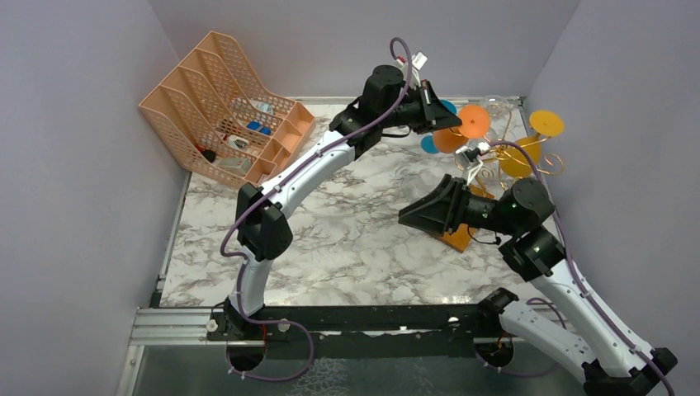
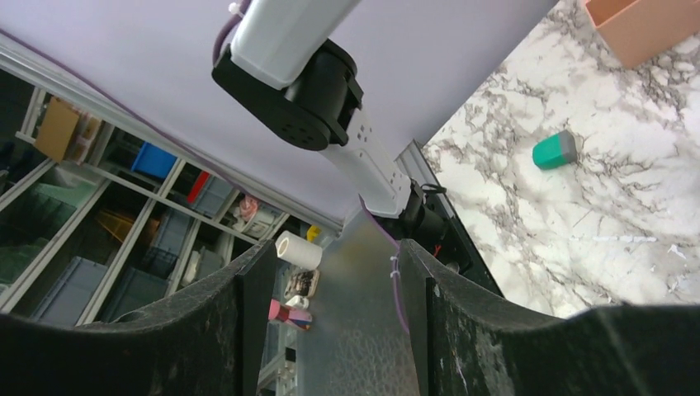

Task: Place the wine glass upside down on the wine glass rack
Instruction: Adjust the wine glass in the wine rack.

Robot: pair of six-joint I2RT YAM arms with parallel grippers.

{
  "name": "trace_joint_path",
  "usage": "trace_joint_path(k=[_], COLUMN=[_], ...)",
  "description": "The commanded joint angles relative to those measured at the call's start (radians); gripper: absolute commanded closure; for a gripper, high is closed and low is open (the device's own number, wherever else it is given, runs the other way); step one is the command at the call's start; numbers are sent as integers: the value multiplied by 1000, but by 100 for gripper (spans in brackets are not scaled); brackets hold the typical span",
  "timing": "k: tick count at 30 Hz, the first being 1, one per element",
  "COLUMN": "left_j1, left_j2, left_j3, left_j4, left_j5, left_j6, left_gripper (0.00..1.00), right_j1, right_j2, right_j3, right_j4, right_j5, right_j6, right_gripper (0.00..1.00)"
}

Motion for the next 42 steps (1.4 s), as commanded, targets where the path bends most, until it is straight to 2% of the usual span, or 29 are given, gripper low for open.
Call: trace_joint_path(k=[1, 8, 12, 18, 23, 42], left_j1=[18, 25, 25, 28, 40, 60], left_j2=[-45, -60, -69, -84, -110, -177], left_j3=[-6, -30, -49, -56, -121, -205], left_j4=[29, 59, 100, 70, 93, 32], left_j5=[-39, -11, 20, -23, -29, -24], left_j6=[29, -7, -42, -23, -42, -41], left_gripper=[100, 100, 100, 100, 100, 100], right_j1=[2, 2, 2, 2, 2, 2], right_j2=[-10, -34, -27, 1, 10, 3], right_j3=[48, 93, 200, 377, 471, 473], right_j4=[21, 21, -46, -121, -175, -297], right_j5=[7, -5, 30, 130, 207, 372], right_j6=[17, 9, -54, -91, -149, -265], right_gripper=[40, 40, 40, 40, 40, 38])
